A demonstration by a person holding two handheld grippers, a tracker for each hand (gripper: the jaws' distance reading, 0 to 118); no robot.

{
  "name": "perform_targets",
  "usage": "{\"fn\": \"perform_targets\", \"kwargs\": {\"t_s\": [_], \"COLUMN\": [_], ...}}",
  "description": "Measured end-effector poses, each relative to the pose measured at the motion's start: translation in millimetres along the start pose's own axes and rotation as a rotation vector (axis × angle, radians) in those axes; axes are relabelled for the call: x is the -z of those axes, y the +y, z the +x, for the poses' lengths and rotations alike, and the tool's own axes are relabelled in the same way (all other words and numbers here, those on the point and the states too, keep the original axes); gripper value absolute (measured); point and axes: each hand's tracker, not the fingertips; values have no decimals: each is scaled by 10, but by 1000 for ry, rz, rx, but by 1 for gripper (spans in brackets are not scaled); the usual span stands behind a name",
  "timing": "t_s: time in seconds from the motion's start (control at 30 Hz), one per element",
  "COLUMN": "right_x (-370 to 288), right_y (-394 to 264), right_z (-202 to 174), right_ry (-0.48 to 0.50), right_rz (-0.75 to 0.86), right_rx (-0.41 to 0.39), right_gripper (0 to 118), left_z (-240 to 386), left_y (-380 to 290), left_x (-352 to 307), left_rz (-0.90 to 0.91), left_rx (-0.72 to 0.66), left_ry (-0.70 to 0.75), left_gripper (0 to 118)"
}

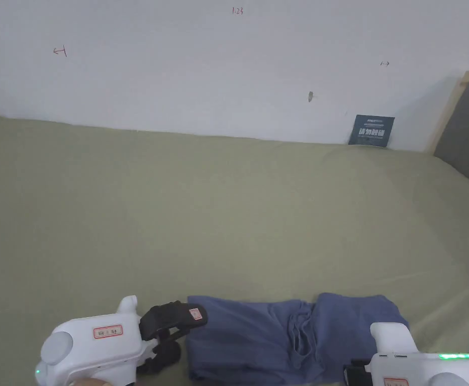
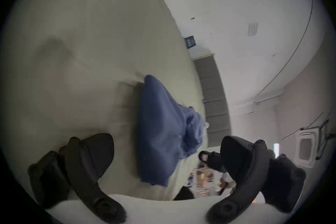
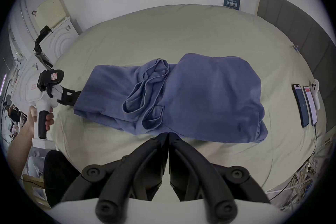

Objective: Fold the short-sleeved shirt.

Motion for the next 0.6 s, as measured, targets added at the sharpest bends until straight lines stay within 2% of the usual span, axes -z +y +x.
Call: {"fn": "perform_targets", "kwargs": {"t_s": [0.07,0.13,0.17,0.2,0.23,0.27,0.4,0.57,0.6], "right_x": [3,-8,-11,-13,-20,-24,-26,-87,-81], "right_y": [-8,-27,-34,-41,-54,-63,-71,-9,14], "right_z": [17,35,44,54,67,74,83,6,-17], "right_ry": [-2,-2,-4,-8,-11,-13,-18,-18,-19], "right_rz": [-5,-7,-7,-8,-9,-9,-16,-4,-4], "right_rx": [6,9,11,14,16,19,30,13,6], "right_gripper": [7,7,7,7,7,7,7,7,7], "left_z": [5,37,22,-4,-55,-15,132,195,247], "left_y": [-37,-80,-88,-115,-139,-172,-157,68,114], "left_x": [166,267,298,314,268,245,169,-371,-550], "left_rz": [-60,-40,-25,-6,31,61,42,63,102], "left_rx": [-28,19,47,46,-12,-48,81,88,116], "left_ry": [-18,145,223,301,233,143,217,224,271], "left_gripper": [117,96,74,21,14,14,13,12,12]}}
